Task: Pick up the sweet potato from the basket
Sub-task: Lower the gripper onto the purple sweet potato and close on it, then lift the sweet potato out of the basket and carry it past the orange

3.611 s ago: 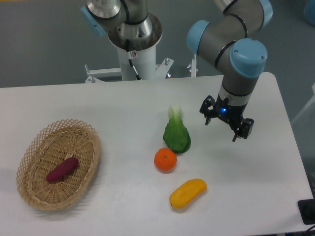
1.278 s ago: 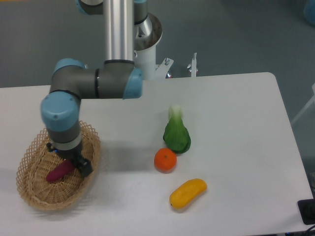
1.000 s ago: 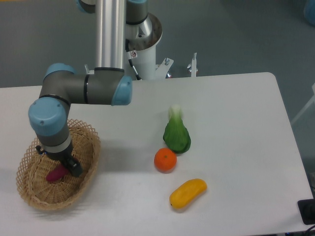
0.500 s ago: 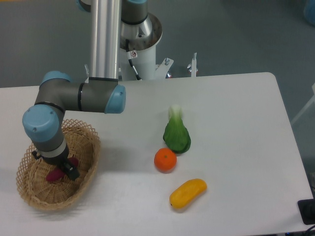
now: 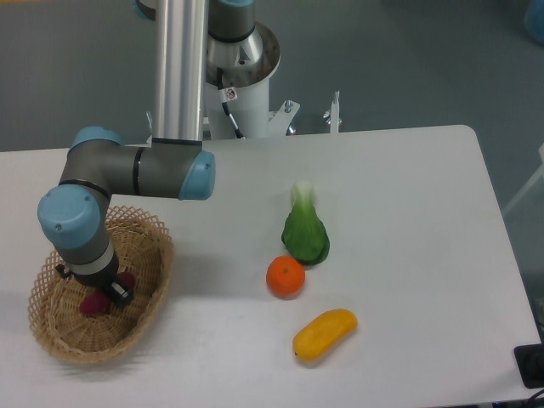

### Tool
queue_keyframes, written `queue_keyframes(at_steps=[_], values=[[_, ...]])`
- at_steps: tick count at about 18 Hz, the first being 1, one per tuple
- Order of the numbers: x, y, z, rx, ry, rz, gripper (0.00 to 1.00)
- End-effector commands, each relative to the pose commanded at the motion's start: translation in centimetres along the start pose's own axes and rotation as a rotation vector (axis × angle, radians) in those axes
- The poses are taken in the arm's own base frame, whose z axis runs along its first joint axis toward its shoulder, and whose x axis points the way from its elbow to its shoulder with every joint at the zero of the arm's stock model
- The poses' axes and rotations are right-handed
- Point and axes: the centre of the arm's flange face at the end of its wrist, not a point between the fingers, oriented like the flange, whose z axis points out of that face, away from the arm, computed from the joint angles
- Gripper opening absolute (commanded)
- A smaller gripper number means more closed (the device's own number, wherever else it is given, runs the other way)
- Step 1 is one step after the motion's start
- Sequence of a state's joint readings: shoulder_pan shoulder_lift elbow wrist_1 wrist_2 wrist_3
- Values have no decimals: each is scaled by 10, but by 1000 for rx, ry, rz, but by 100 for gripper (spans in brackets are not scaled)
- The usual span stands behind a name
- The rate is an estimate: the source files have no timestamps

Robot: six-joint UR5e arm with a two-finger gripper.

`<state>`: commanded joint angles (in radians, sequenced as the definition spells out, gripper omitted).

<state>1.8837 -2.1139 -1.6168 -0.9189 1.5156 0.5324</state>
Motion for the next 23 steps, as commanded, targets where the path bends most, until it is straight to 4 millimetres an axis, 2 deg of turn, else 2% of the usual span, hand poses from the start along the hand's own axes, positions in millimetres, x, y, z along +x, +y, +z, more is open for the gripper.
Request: queue_keyframes(at_steps=[5,8,10,13,18,23], values=[[2,2,-33,42,-22,1,29],[-11,9,-53,62,-43,-22,29],[-28,16,-67,76,-55,-50,29],[-64,36,-92,102,-80,-103,29],[-126,78,-104,104,-102,-166,29],[-185,149,-115,83,-125,-155,29]])
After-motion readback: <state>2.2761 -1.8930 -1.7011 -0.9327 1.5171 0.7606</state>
